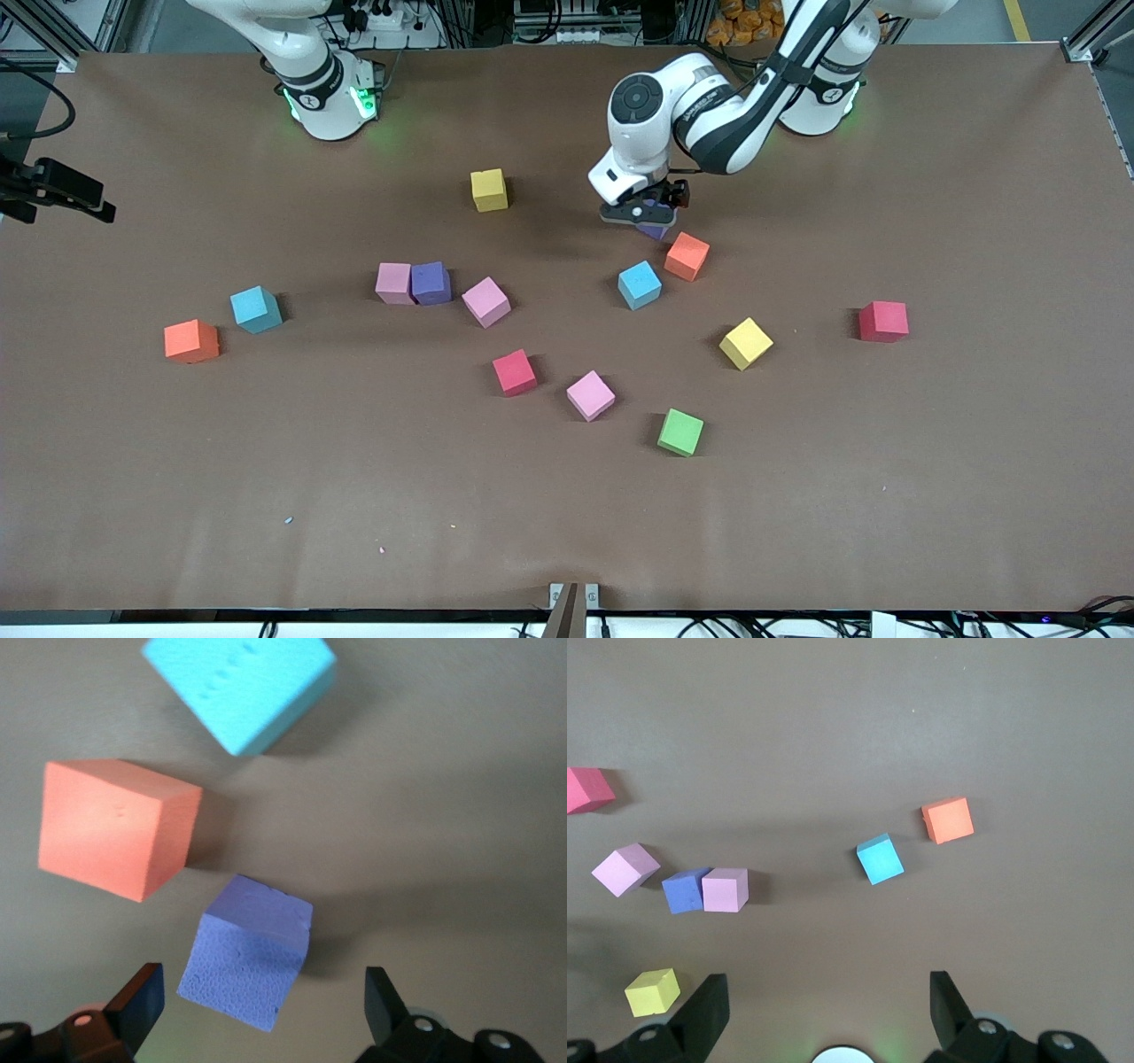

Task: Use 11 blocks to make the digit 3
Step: 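Reach the left gripper down to the purple block beside the orange block, then grasp the purple block with the left gripper while the right gripper reaches yellow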

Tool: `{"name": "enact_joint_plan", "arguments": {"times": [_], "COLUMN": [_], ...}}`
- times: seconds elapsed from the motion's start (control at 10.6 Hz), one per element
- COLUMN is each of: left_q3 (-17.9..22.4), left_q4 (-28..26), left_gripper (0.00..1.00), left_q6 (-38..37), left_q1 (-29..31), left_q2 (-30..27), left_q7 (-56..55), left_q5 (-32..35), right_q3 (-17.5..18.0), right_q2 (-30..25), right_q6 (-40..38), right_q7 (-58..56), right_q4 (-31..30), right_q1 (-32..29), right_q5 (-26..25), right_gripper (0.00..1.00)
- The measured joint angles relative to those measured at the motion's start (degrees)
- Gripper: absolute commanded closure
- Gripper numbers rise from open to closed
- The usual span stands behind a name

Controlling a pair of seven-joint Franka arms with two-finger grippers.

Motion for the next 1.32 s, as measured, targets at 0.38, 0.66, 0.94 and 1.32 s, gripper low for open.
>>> {"name": "enact_joint_plan", "arguments": {"times": [0.38,0.66,0.94,1.32], "left_q3": [-0.6,-0.6,-0.6,-0.6], "left_q4": [-0.8,-1.3,-2.6,-2.6], "left_gripper": [0.0,0.0,0.0,0.0], "left_q6": [0.0,0.5,3.0,3.2], "left_q1": [0.0,0.0,0.0,0.4], "left_q2": [0.6,1.8,2.9,2.9], "left_q7": [16.2,18.0,18.1,20.2], "left_q5": [0.1,0.1,0.6,0.6], "right_q3": [0.2,0.3,0.6,0.8], "right_q2": [0.1,0.7,3.3,3.6], "right_q6": [-1.5,-4.2,-3.2,3.7], "right_q7": [0.8,0.8,0.8,0.8], "right_q4": [-0.2,-0.5,-2.0,-9.1], "right_q1": [0.1,0.2,2.1,5.5], "right_q5": [0.0,0.2,4.1,6.5], "right_gripper": [0.0,0.0,0.0,0.0]}}
